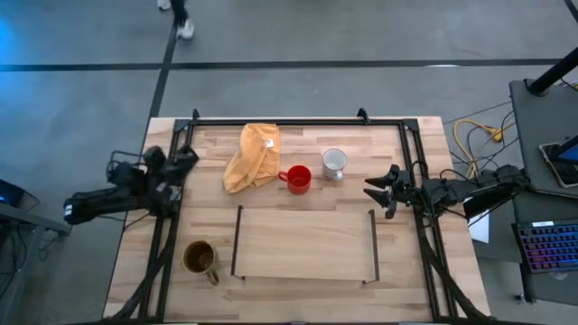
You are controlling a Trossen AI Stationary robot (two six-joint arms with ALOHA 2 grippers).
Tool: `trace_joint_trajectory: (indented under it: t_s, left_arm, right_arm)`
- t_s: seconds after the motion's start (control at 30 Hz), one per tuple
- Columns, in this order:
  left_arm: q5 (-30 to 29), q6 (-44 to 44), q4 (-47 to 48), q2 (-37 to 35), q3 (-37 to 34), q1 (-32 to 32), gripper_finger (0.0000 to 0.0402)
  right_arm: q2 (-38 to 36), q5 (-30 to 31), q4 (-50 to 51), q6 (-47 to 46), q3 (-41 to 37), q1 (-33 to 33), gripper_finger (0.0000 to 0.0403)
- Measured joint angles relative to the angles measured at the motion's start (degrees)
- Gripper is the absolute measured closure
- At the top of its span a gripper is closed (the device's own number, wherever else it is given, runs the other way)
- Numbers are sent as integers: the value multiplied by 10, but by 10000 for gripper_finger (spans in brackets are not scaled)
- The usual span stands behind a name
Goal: Stack small to large cups/mugs on shelf
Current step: Put the green mug on the shelf
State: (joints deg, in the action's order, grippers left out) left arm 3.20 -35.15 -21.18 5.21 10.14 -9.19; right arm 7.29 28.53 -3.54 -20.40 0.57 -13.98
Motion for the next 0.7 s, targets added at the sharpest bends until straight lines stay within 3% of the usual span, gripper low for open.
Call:
trace_joint_trajectory:
  t_s: [0.2,0.33,0.5,0.63,0.7]
  left_arm:
    - [49,49,568,45,205,0,319]
    - [47,66,809,82,325,0,319]
    - [44,-23,991,115,411,0,311]
    - [61,-106,1024,121,424,0,288]
    - [80,-107,1019,124,424,-1,283]
  right_arm:
    - [0,0,0,0,0,0,218]
    - [0,0,0,0,0,0,218]
    - [0,0,0,0,0,0,218]
    - [0,0,0,0,0,0,218]
    - [0,0,0,0,0,0,218]
